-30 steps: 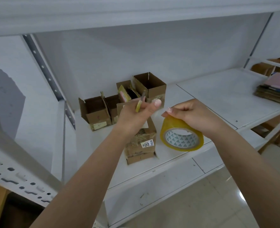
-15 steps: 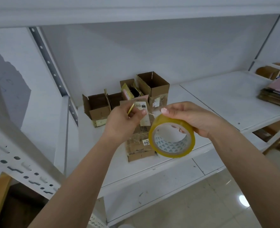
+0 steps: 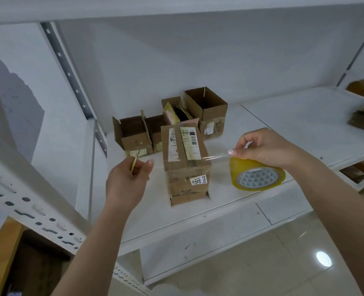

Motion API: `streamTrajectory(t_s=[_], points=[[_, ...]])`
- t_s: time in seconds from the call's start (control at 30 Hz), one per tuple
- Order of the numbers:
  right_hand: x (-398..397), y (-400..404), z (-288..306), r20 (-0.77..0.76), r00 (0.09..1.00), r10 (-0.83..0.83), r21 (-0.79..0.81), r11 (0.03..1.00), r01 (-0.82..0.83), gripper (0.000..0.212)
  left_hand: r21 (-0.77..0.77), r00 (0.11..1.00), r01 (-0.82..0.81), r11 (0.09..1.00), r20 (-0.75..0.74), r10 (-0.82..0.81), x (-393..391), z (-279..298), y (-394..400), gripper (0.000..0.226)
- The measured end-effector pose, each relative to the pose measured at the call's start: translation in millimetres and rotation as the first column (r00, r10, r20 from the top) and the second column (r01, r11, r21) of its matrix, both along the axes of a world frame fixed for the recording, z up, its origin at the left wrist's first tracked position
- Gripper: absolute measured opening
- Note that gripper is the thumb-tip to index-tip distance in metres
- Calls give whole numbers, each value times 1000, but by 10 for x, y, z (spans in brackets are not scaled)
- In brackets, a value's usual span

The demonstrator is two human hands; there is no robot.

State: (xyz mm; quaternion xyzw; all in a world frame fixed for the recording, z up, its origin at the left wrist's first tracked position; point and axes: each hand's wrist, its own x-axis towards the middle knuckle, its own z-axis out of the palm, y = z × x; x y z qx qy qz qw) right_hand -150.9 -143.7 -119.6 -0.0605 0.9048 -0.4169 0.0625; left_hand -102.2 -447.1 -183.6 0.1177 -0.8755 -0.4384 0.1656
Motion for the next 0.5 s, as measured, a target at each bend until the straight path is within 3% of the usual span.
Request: streamTrajectory(t_s=[0.2, 0.4, 0.5], points=[[-135, -91, -92, -24, 1000, 1, 48, 999, 1, 31, -11, 999, -32, 999, -14, 32, -71, -65, -63, 34], [-249, -90, -273, 27, 1000, -9, 55, 998, 8, 31, 87, 999, -31, 996, 26, 29, -151, -251, -110, 36], [-278, -107, -437, 81, 996, -28, 59, 998, 23, 31, 206, 998, -17, 978, 59, 5, -180, -396, -68, 37]])
